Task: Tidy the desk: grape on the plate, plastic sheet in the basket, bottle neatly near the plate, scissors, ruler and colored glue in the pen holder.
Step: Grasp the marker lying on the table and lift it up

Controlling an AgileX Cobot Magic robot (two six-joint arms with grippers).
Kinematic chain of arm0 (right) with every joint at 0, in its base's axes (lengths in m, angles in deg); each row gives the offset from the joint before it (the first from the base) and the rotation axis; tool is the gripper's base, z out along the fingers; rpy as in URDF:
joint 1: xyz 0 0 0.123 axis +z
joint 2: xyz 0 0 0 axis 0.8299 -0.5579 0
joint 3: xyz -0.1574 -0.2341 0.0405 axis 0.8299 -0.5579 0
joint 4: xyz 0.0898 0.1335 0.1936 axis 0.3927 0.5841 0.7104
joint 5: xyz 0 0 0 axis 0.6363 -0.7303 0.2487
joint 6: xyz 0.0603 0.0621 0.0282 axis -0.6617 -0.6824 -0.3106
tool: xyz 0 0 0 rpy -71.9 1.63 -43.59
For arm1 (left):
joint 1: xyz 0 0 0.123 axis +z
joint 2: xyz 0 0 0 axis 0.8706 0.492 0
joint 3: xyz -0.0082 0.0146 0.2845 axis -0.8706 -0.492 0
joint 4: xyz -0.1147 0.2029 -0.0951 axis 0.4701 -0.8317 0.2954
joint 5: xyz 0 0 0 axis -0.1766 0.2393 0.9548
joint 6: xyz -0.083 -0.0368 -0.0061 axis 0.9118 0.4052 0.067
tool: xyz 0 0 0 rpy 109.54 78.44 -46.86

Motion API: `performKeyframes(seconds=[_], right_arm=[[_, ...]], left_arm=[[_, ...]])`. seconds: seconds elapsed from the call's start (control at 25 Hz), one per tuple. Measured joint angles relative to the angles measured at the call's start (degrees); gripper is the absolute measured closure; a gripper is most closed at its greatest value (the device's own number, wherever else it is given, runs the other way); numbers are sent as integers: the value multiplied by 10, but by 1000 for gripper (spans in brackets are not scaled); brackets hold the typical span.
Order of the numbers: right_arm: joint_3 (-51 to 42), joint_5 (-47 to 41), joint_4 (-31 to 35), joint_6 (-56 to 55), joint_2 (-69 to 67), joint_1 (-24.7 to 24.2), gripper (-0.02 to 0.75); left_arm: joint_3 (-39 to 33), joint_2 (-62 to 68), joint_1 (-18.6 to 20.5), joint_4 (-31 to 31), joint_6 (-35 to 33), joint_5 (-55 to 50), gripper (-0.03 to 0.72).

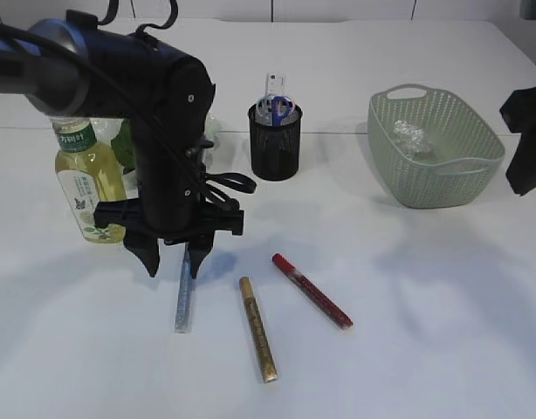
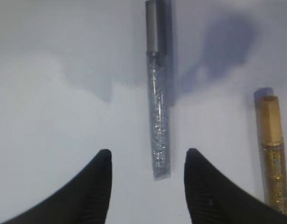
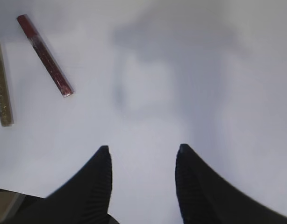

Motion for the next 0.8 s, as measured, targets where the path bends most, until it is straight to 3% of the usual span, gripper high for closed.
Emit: performKeyframes(seconds=[0.24,0.8], right_arm=[[0,0,-1,0,0,25,374],[0,0,-5,0,0,26,374]], left_arm=[[-12,0,0,2,4,31,321],[-12,28,16,21,9,66,321]])
